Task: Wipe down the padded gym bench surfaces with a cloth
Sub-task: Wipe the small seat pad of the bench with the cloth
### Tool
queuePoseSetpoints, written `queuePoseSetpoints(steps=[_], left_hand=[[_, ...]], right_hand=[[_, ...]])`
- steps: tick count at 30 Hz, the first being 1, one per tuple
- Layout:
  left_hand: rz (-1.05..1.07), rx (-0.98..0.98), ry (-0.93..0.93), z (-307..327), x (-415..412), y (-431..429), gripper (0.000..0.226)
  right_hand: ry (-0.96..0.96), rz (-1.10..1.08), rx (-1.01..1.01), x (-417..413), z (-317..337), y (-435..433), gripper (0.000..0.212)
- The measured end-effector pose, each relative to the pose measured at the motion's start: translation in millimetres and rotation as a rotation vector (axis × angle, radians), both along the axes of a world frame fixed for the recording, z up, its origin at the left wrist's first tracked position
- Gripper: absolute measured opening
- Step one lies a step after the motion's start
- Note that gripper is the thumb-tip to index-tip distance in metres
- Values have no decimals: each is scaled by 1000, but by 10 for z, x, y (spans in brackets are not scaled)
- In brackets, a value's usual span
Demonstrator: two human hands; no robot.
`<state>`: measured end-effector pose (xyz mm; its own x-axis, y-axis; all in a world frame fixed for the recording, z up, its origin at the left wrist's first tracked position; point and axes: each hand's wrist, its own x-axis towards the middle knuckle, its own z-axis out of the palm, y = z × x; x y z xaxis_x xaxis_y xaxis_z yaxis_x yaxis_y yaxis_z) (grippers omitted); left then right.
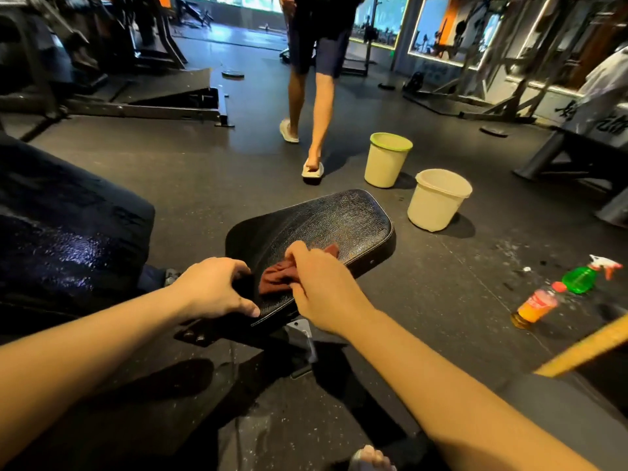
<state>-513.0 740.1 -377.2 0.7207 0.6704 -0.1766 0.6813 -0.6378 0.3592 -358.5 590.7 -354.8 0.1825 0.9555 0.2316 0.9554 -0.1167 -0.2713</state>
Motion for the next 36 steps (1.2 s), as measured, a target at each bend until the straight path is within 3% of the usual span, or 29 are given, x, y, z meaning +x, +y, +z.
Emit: queuePoseSetpoints(steps=[3,5,7,9,13,15,17,21,26,31,36], left_hand=[[-2,-14,-37,-46,-22,45,84],[7,0,-97,-57,-4,51,77],[-11,9,-151,-57,38,28,74],[-41,23,-164,-57,94,3,74],[-50,45,-157,-53,182,12,73],[-39,32,-161,-58,194,23,72],[-32,24,-172,-70,187,18,72],[-11,10,-197,-86,177,-16,71],[17,-20,-235,-105,167,-45,71],[29,-7,-253,-129,163,-37,71],[12,-13,-263,-162,144,-20,73]], right_hand=[[415,-163,3,64,102,-179,26],[764,-294,-44,214,240,-341,40],[938,-429,-28,349,373,-530,25],[955,-550,-23,413,416,-671,14],[1034,-508,-99,330,348,-751,23],[1068,-513,-43,362,288,-717,24],[1108,-582,164,412,175,-616,5],[787,-788,571,468,-213,-437,25],[756,-819,812,32,-539,-188,16],[865,-592,604,-700,-1069,-181,18],[763,-813,844,163,-647,-143,12]])
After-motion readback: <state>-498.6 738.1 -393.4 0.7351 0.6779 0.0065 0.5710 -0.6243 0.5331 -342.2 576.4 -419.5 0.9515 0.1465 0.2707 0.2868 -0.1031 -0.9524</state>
